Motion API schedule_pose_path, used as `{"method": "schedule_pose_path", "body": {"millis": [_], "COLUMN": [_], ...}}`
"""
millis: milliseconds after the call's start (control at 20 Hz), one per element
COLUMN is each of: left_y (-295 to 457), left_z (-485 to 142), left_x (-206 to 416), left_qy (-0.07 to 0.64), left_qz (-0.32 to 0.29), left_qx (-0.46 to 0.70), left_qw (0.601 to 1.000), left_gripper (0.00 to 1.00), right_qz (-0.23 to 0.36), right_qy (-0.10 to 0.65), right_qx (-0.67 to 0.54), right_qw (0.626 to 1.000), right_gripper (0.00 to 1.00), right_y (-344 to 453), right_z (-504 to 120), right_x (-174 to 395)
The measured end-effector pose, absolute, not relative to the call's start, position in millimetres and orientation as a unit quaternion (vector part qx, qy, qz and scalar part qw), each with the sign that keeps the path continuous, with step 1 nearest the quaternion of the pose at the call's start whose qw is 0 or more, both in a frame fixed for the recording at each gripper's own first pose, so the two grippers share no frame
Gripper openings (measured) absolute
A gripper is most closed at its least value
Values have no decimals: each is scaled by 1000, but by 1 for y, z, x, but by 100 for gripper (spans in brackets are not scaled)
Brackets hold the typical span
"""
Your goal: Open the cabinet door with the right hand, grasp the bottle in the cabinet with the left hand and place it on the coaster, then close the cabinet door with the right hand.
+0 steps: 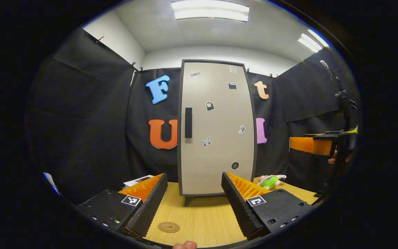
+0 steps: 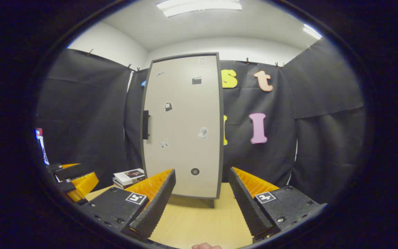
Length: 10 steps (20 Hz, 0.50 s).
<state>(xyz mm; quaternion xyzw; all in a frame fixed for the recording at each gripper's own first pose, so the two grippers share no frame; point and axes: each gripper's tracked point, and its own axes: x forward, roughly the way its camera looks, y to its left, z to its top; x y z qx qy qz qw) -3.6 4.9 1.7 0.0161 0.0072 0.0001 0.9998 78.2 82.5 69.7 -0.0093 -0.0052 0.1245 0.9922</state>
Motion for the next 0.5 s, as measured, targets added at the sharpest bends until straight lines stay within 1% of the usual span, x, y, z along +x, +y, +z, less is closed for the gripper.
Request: {"method": "schedule_pose_path", "body": {"millis": [50,100,150,200,250,450,500], "left_y": [6,10,12,14,15,18,20], "left_z": [3,1,2,1,0,-1,-2], "left_x": [-5,-5,-6,-5,-6,-9,-9], "left_qy": [7,7,7,8,11,17,18], "left_qz": [2,5,8,11,12,12,14], "left_qx": [15,15,15,15,14,15,18], "left_qw": [1000,1000,1000,1000,1000,1000,1000], "left_gripper": [95,95,95,95,95,95,95], "right_qz": [141,156,169,177,184,217,223], "right_qy": [-2,-3,-4,-6,-5,8,11], "right_qx": [-8,-9,-13,-16,-17,-4,-8], "right_qw": [990,988,986,984,983,976,975], "right_gripper": [99,96,99,96,99,99,96], "right_y": [97,111,125,138,150,209,220], "right_z": [75,81,86,92,94,101,101], "right_x": [87,96,107,119,130,182,195]}}
